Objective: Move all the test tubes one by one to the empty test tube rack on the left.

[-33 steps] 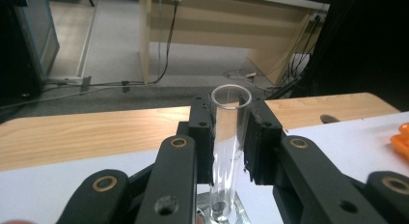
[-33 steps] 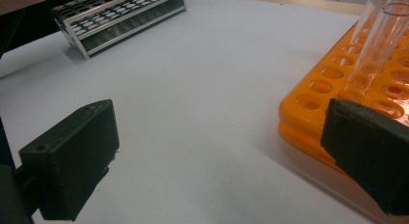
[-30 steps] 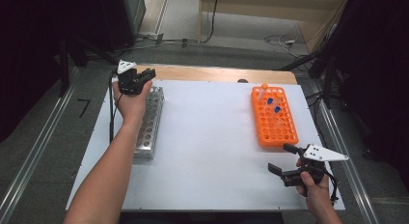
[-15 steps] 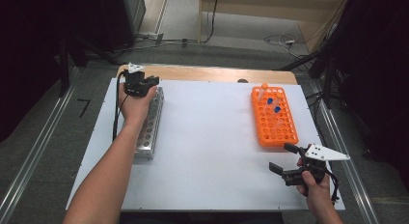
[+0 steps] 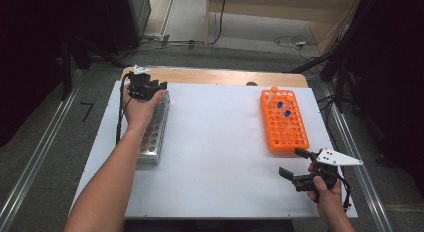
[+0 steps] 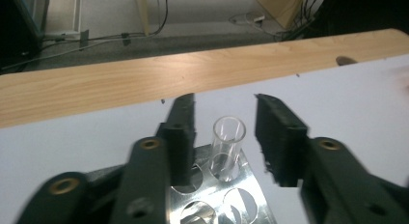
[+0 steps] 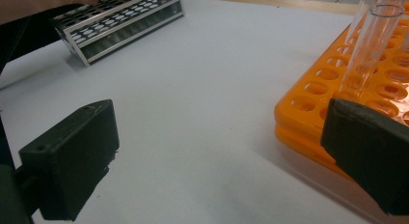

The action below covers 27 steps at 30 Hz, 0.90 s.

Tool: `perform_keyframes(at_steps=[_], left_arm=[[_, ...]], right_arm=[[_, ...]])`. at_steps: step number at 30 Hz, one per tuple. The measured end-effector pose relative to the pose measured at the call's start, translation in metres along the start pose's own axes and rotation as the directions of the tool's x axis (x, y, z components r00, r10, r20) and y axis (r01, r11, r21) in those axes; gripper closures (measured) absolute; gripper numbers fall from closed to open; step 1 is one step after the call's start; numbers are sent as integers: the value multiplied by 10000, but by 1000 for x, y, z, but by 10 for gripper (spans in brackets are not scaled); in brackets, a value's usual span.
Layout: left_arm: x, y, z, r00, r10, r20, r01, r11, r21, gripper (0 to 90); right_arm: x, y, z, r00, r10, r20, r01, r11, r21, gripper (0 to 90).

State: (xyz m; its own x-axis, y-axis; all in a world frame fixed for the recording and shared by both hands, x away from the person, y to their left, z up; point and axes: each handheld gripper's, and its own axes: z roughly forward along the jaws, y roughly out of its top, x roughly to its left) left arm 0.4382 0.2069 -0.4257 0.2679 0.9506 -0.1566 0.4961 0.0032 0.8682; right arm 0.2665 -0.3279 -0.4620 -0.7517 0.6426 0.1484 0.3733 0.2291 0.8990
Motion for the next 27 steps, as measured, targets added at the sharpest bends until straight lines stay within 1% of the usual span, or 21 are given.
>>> perform_keyframes(at_steps=[2, 4, 5, 6, 8, 9, 10, 14, 16, 17, 19, 23, 25, 26, 27], left_arm=[[-1, 1, -2, 10000, -38, 33, 38, 10000, -76, 435], [-2, 2, -6, 9994, -151, 299, 159, 9995, -269, 346], [-3, 2, -8, 9990, -166, 404, 179, 9993, -327, 346], [-5, 3, -11, 9986, -160, 514, 180, 9991, -394, 303], [-7, 3, -16, 9967, -166, 800, 208, 9984, -522, 243], [-9, 3, -18, 9956, -176, 919, 226, 9983, -541, 165], [-11, 3, -20, 9947, -170, 1019, 229, 9981, -570, 137], [-20, 1, -32, 9896, -102, 1432, 202, 9974, -691, 65], [-25, 0, -36, 9863, -42, 1648, 154, 9977, -667, 27], [-28, -2, -39, 9858, 23, 1681, 85, 9979, -636, 16], [-33, -5, -44, 9831, 171, 1821, -54, 9979, -649, 10], [-42, -11, -55, 9756, 206, 2187, -47, 9973, -730, 0], [-47, -15, -61, 9744, 305, 2228, -122, 9965, -829, 0], [-49, -16, -64, 9718, 371, 2328, -173, 9961, -864, 0], [-52, -17, -67, 9708, 419, 2363, -212, 9958, -896, 0]], right_arm=[[0, 0, 0, 10000, 30, 7, -30, 10000, -13, 0], [0, 0, 0, 10000, 38, 28, -38, 10000, -30, 0], [0, 0, 0, 10000, 38, 28, -38, 10000, -30, 0], [-1, 0, 0, 10000, 32, 43, -32, 10000, -37, 0], [-1, 1, 0, 10000, 62, 51, -62, 10000, -65, 0], [-1, 1, 0, 9999, 73, 89, -72, 10000, -66, 0], [-1, 1, 0, 9999, 73, 90, -73, 9999, -80, 0], [-2, 2, 0, 9998, 112, 150, -110, 9999, -101, 0], [-3, 2, 0, 9998, 107, 182, -105, 9999, -114, 0], [-3, 3, 0, 9998, 116, 186, -114, 9999, -111, 0], [-3, 3, 0, 9997, 111, 198, -109, 9999, -102, 0], [-3, 4, 1, 9997, 86, 228, -83, 9999, -100, 0], [-2, 5, 2, 9997, 125, 227, -123, 9999, -93, 0], [-2, 5, 2, 9996, 111, 242, -109, 9999, -83, 0], [-2, 5, 2, 9996, 111, 242, -109, 9999, -83, 0]])
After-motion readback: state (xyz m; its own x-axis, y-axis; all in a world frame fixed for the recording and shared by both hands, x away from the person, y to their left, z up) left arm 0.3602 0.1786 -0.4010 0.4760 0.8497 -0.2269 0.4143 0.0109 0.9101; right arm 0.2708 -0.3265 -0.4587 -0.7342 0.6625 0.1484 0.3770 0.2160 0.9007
